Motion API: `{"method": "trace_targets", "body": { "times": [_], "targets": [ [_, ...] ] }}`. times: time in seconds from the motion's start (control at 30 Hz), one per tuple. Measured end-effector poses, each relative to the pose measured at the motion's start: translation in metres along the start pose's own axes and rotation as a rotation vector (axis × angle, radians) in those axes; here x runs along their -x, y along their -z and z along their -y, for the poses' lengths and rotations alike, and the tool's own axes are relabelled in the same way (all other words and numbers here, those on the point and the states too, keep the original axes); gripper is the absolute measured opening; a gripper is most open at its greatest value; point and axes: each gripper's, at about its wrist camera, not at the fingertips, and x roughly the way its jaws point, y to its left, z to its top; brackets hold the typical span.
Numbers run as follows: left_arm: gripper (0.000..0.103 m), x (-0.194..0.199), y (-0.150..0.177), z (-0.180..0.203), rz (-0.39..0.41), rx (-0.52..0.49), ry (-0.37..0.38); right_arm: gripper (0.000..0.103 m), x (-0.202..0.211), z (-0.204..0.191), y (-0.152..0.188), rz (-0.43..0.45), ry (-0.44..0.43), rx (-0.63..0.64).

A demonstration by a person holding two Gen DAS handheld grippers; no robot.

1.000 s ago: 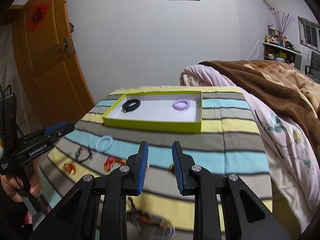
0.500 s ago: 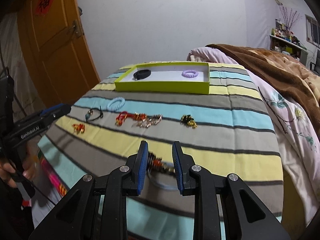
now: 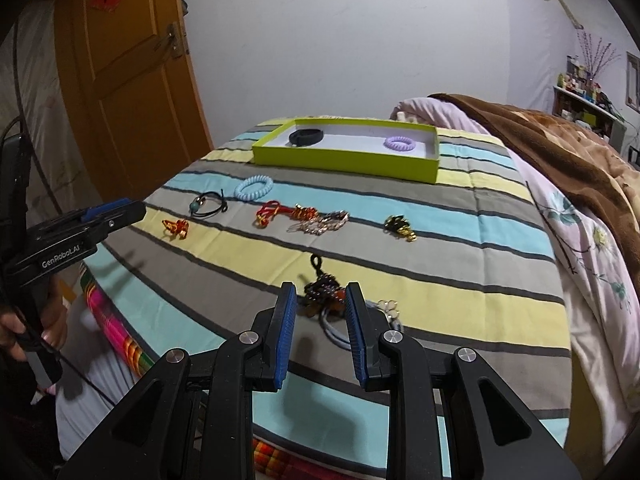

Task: Organize jewelry
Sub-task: 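Grasp the dark beaded pendant with the right tool while the left tool grasps the red knot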

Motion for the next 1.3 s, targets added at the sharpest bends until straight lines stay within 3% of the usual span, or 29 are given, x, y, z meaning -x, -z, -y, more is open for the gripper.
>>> {"method": "trace_targets", "body": {
  "times": [0.83,1.17,1.23,1.3],
  "targets": [
    [0.041,-0.061,0.013,-0.019,-0.158,0.068,-0.022,0.027,-0.046,-0.003,-0.005,-0.096,-0.016,0.154],
    [0.04,-0.071,0.01,-0.015,-0.186,0.049,-0.068,0.024,-0.052,-0.002,-0.008,-0.125,-0.032,0.157],
    [0.036,-0.073,0.009,-0.012,-0.188,0.035,-0.084,0.022,-0.053,-0.001,-0.008,-0.119,-0.03,0.154],
    [0.022,-0.073,0.008,-0.012,-0.188,0.033,-0.091,0.021,-0.052,0.0,-0.01,-0.112,-0.031,0.143]
  ]
}}
